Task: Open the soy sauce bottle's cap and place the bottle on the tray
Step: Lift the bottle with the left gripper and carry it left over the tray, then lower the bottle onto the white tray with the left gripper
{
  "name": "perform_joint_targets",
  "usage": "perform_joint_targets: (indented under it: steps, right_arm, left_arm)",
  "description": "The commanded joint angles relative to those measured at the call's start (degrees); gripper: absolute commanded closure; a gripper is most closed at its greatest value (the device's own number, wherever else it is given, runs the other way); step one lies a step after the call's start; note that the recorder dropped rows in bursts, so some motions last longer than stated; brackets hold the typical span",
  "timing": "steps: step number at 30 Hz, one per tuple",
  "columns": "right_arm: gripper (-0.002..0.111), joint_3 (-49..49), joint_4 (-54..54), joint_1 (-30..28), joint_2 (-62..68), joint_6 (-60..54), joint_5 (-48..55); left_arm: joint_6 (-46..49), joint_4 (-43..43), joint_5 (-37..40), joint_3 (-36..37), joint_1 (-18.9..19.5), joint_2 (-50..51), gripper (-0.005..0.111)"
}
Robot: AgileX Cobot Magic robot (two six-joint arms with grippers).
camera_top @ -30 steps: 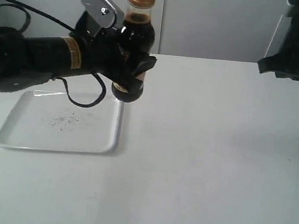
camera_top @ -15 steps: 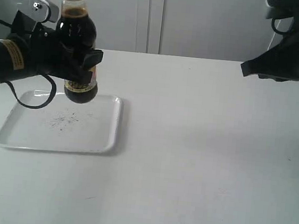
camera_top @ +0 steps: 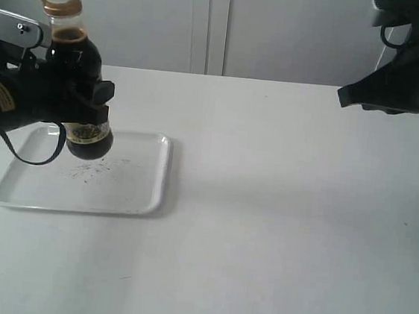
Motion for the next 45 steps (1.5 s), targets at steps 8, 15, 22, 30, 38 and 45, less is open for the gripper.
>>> perform_joint_targets:
  steps: [8, 15, 22, 30, 38, 45]
  right_arm:
    - [0.108, 0.1, 0.2, 0.0, 0.0, -0.2, 0.1]
    - [0.108, 0.1, 0.2, 0.0, 0.2, -0.2, -0.1]
    - [0.108, 0.1, 0.2, 0.0, 0.2, -0.2, 0.0]
    - [0.108, 0.1, 0.2, 0.0, 0.2, -0.2, 0.0]
    - [0.108, 0.1, 0.2, 0.0, 0.2, -0.2, 0.1]
    - [0.108, 0.1, 0.2, 0.0, 0.2, -0.2, 0.1]
  left_arm:
    - [2.7, -2.6, -6.7, -0.4, 0.1, 0.7, 0.107]
    - [4.5, -4.3, -8.2, -0.4, 0.1, 3.1, 0.107]
    - [5.4, -4.5, -11.0, -0.4, 0.1, 5.8, 0.107]
    - [7.2, -5.3, -11.8, -0.4, 0.1, 8.4, 0.107]
    - [8.3, -5.8, -14.0, -0.4, 0.1, 11.4, 0.107]
    - [8.3, -6.0, -13.5, -0.4, 0.1, 11.9, 0.107]
